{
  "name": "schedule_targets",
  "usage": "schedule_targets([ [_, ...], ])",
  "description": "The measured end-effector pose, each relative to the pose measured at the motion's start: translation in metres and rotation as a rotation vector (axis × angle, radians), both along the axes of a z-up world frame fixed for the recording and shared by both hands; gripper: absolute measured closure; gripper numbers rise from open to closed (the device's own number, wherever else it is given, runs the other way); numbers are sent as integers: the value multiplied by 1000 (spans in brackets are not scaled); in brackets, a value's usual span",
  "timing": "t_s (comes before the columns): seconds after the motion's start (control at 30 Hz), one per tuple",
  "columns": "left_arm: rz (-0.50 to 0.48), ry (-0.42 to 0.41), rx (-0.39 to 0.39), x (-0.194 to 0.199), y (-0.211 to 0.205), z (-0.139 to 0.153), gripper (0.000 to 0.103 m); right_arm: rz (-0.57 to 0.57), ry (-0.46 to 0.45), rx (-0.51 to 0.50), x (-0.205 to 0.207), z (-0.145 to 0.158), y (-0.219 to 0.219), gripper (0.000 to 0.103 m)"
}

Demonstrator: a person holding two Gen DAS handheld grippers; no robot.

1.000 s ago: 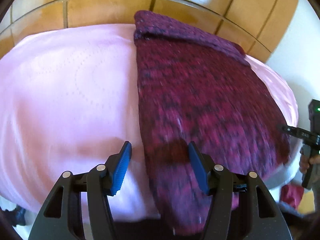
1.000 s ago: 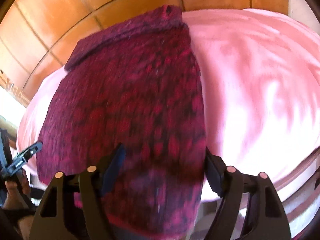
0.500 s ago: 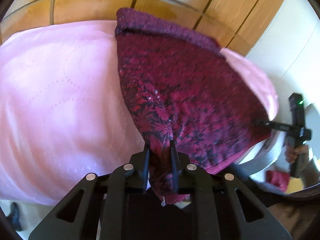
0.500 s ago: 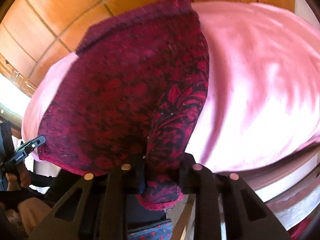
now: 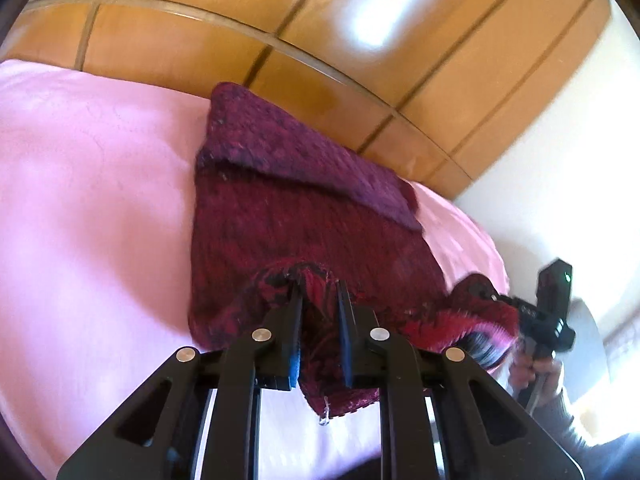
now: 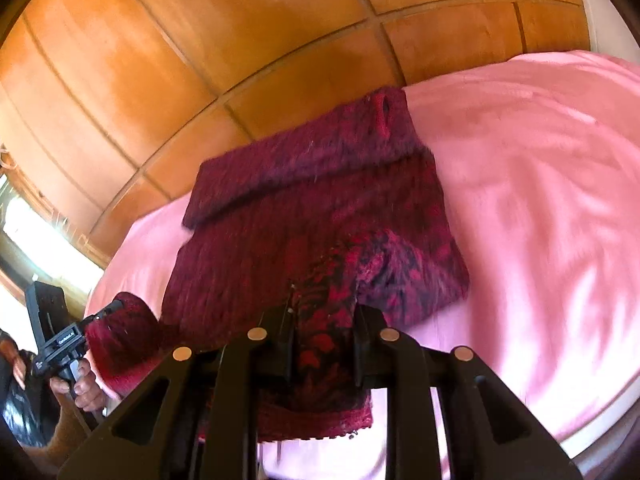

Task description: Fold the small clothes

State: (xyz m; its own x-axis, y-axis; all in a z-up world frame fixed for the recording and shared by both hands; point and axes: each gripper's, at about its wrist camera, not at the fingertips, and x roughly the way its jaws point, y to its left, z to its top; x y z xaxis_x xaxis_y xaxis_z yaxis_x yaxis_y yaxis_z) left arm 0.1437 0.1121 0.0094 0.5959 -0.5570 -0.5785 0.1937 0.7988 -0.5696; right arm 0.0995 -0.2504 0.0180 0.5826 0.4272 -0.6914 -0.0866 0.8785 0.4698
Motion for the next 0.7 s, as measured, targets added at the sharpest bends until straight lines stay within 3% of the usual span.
schedule_targets([
  [0.23,58,116,-48,75,5,-17,87,-75,76,-5,63,-20,-4,82],
  [0.4,102,118,-102,79,22,-15,78,-88,84,-30,86,-29,0,74],
  [0.53,234,93,-23,70,40,-14,49,-102,95,11,91,-37,-8,67],
  [0.67,283,104,-25,49,64,-21,47,-105,77,151,93,-33,-17,31],
  [0.7,271,102,-13,43,66,-22,45,-117,61,158,95,-30,-18,18],
])
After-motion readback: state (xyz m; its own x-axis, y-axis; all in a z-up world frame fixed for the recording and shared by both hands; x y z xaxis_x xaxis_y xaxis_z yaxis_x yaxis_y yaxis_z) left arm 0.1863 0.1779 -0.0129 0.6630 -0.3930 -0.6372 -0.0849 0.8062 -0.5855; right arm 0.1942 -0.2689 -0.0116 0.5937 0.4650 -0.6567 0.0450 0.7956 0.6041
